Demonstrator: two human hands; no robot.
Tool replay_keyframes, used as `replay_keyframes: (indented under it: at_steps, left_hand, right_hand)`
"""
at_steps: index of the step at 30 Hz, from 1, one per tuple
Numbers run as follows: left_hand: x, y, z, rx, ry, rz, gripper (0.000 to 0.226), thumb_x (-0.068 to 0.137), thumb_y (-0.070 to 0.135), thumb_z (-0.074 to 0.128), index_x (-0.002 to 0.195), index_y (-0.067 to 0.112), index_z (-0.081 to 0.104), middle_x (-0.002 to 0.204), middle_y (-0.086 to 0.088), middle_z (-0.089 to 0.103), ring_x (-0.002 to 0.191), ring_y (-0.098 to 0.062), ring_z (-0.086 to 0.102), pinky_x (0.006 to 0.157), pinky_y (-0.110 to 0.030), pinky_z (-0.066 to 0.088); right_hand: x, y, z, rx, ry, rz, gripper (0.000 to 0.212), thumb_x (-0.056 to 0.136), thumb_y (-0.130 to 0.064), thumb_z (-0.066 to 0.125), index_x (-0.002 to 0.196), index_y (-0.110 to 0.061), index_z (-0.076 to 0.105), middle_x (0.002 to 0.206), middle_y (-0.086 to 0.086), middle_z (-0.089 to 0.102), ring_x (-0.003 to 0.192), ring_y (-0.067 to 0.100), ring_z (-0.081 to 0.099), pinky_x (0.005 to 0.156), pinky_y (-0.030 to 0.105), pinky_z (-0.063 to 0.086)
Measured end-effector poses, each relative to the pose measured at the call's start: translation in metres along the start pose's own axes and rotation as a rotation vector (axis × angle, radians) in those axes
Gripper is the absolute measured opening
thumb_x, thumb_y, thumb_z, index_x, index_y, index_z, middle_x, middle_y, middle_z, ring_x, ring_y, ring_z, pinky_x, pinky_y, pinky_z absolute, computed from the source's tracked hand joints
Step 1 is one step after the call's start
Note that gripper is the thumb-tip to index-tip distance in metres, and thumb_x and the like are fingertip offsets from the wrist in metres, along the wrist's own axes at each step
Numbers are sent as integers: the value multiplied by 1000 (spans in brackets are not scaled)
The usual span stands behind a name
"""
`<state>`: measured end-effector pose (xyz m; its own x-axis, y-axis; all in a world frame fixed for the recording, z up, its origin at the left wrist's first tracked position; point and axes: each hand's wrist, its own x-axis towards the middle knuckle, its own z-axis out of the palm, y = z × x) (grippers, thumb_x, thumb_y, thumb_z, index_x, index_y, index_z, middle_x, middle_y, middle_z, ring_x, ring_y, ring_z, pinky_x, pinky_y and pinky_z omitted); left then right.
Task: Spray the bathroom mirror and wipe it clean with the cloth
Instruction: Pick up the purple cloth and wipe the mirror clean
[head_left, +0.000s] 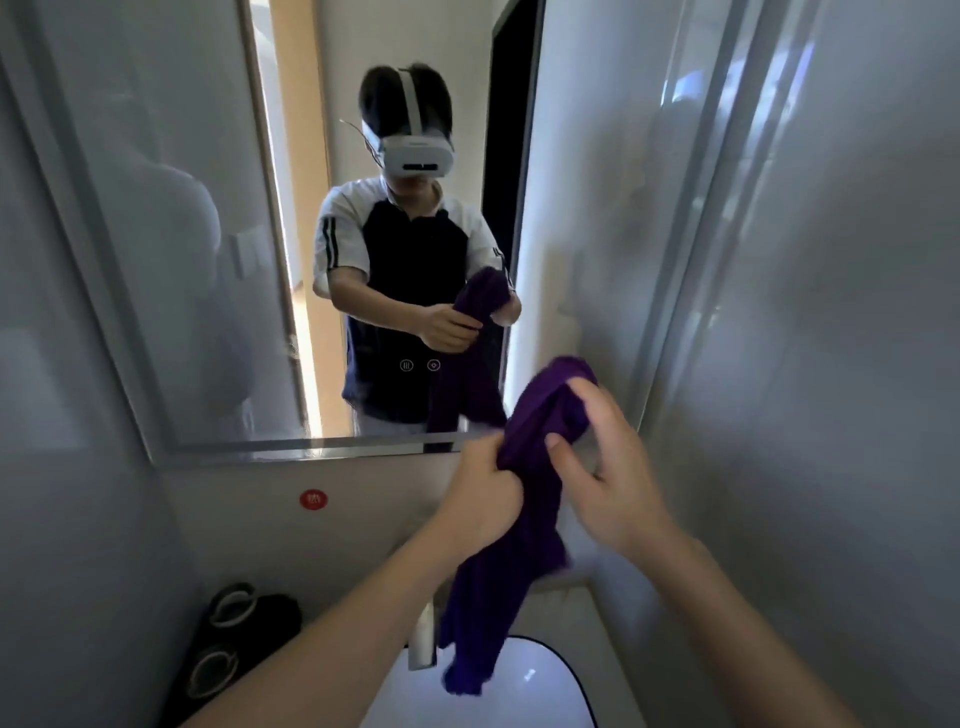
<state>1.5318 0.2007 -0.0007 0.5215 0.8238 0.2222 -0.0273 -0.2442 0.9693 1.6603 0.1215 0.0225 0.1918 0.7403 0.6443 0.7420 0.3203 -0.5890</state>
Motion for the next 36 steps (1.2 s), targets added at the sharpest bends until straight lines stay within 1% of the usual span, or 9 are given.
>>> replay_keyframes:
  at_steps: [5, 8, 13, 16, 18, 24, 27, 31, 36]
  left_hand:
    - [-29, -6, 23, 26, -28, -128, 14, 71, 1, 44, 70, -11, 53, 61, -10, 50, 59, -20, 47, 54, -36, 36]
    - [-55, -25, 26, 20, -146, -199, 21, 83, 0, 50, 63, -3, 55, 55, -3, 51, 52, -16, 46, 51, -29, 36]
    - [-116, -69, 34, -68, -137, -386, 16, 74, 3, 46, 73, -7, 59, 59, -8, 55, 55, -19, 49, 51, -28, 36]
    - [-147, -84, 28, -264, -7, -629, 22, 68, -10, 48, 75, -2, 67, 59, -12, 58, 52, -22, 54, 49, -27, 39]
    - [-163, -91, 16, -473, 35, -801, 28, 57, -2, 53, 81, -3, 69, 70, -16, 59, 58, -27, 54, 58, -33, 41]
    - [-191, -114, -9, -508, -17, -942, 47, 100, 43, 56, 114, 3, 76, 111, -20, 75, 96, -36, 71, 95, -47, 53]
    - [-191, -128, 0, -333, 113, -931, 52, 96, 52, 61, 104, 3, 76, 97, -20, 78, 85, -35, 76, 75, -44, 62]
    - [-176, -152, 17, -484, 264, -1080, 68, 81, 71, 66, 87, 3, 66, 78, -19, 72, 73, -35, 70, 75, -43, 60]
    - [-154, -152, 37, -773, 247, -1094, 48, 95, 45, 41, 63, 9, 44, 49, -9, 47, 52, -26, 48, 59, -34, 41]
  right_hand:
    - [-66, 13, 10, 465, 135, 318, 29, 103, -7, 54, 127, -20, 64, 120, -5, 72, 114, 12, 67, 97, 29, 54]
    - [-97, 14, 12, 594, 139, 426, 27, 96, -4, 58, 118, -15, 68, 112, -3, 76, 103, 12, 70, 83, 21, 55]
    - [-140, 21, 17, 511, 42, 598, 43, 90, 17, 57, 115, -16, 68, 101, -2, 77, 94, 13, 72, 77, 25, 57]
    - [-172, 18, 33, 454, -24, 654, 33, 94, 8, 60, 111, -18, 71, 97, 1, 76, 90, 19, 73, 72, 30, 59]
    - [-191, 19, 45, 466, -52, 764, 23, 96, 4, 62, 105, -15, 73, 85, 1, 75, 74, 13, 71, 59, 23, 54]
    - [-227, 1, 63, 610, -53, 968, 19, 97, 2, 59, 99, -9, 75, 76, 4, 72, 58, 12, 66, 49, 19, 47]
    - [-245, -16, 61, 695, 17, 1111, 16, 96, -2, 63, 98, -11, 76, 84, 6, 76, 68, 14, 71, 49, 21, 50]
    - [-271, -51, 68, 737, -86, 1148, 22, 94, 3, 63, 102, -13, 77, 92, 10, 77, 80, 26, 72, 66, 31, 58]
    - [-274, -77, 87, 673, -11, 1119, 25, 99, 0, 57, 116, -17, 65, 56, 4, 64, 41, 19, 55, 41, 25, 43]
